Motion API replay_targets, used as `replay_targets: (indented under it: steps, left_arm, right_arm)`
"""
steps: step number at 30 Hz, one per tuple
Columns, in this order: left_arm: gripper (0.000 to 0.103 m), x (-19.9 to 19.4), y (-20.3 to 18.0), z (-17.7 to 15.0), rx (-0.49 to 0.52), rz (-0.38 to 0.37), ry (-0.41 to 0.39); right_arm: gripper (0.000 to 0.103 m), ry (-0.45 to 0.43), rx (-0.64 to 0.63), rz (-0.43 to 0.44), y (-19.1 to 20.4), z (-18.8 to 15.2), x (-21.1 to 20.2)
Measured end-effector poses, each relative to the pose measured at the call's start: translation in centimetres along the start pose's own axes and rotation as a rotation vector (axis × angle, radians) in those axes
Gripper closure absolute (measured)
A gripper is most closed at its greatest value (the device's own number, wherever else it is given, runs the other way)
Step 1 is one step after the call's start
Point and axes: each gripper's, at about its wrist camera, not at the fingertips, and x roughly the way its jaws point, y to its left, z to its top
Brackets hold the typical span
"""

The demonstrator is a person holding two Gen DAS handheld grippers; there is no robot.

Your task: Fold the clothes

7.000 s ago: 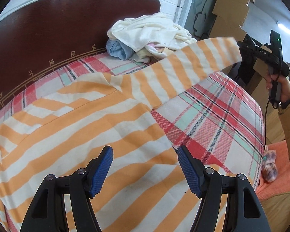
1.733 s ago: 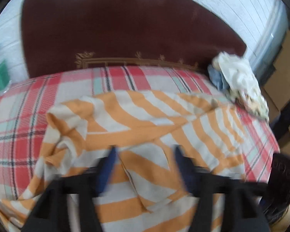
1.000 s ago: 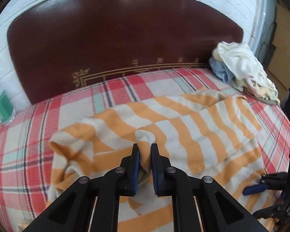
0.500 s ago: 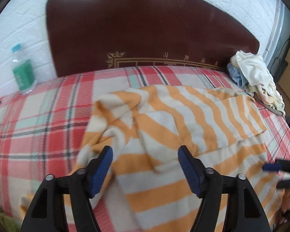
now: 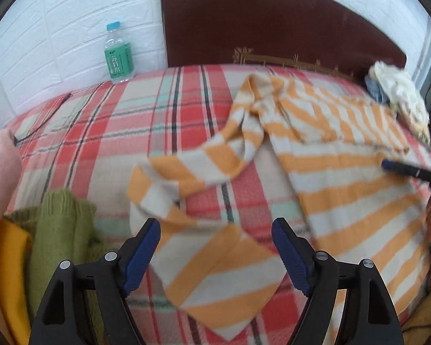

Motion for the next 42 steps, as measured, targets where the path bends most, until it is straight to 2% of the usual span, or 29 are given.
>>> replay_targets:
  steps: [2, 3, 6, 8, 10, 15, 19, 23, 29, 30, 32, 33, 36, 38, 42]
  left_arm:
    - [0.022, 0.6, -0.3, -0.8, -0.010, -0.025, 0.023]
    - [0.022, 0.9, -0.3, -1.2, -0.021, -0.011, 0.028]
    - [0.022, 0.8, 0.1, -2.3, -0.077, 0.001, 0.018]
    - [0.022, 0.2, 0.7, -2.7, -0.123, -0.038, -0.014]
    - [0.022, -0.9, 1.5, -3.1, -0.165, -0.077, -0.056]
    - [0.022, -5.1, 4.1, -3.2, -0.301, -0.236, -0.206]
    - [0.020, -7.5, 5.3, -3.0, -0.332, -0.225, -0.289]
    - [0.020, -7.9, 6.5, -2.7, -0.348, -0.214, -0.307]
    - [0.020, -7.5, 7.3, -3.0, -0.369, -0.240, -0.310]
    - [0.020, -7.4, 7.4, -3.0, -0.372, -0.245, -0.311]
    - [0.020, -7.3, 7.7, -3.1, -0.379, -0.254, -0.312]
    - [0.020, -7.3, 7.7, -3.1, -0.381, -0.257, -0.313]
    - [0.020, -7.4, 7.8, -3.1, -0.386, -0.264, -0.317]
    - [0.020, -7.4, 7.9, -3.1, -0.390, -0.270, -0.319]
    - [0.020, -7.6, 7.8, -3.1, -0.379, -0.276, -0.322]
  right_arm:
    - [0.033, 0.005, -0.033, 0.025, 1.4, -0.1, 0.3]
    - [0.027, 0.008, -0.049, 0.038, 2.1, -0.1, 0.5]
    - [0.026, 0.018, -0.102, 0.075, 4.3, -0.2, 1.2]
    - [0.026, 0.039, -0.150, 0.094, 6.1, -0.2, 2.4]
    - [0.019, 0.064, -0.201, 0.110, 7.9, -0.1, 3.7]
    - [0.018, 0.119, -0.313, 0.188, 12.7, 0.4, 8.4]
    - [0.018, 0.197, -0.386, 0.226, 15.8, 0.4, 13.3]
    - [0.018, 0.227, -0.393, 0.181, 16.8, -0.3, 16.1]
    - [0.019, 0.254, -0.386, 0.096, 17.6, -1.5, 19.2]
    - [0.024, 0.251, -0.389, 0.083, 17.7, -1.8, 19.1]
    - [0.057, 0.256, -0.406, 0.058, 17.9, -2.0, 19.1]
    - [0.078, 0.266, -0.398, 0.054, 17.7, -2.0, 19.2]
    - [0.088, 0.278, -0.378, 0.057, 17.3, -1.5, 19.0]
    - [0.090, 0.280, -0.367, 0.070, 17.3, -1.0, 18.5]
    - [0.091, 0.185, -0.333, 0.124, 16.5, 1.8, 14.0]
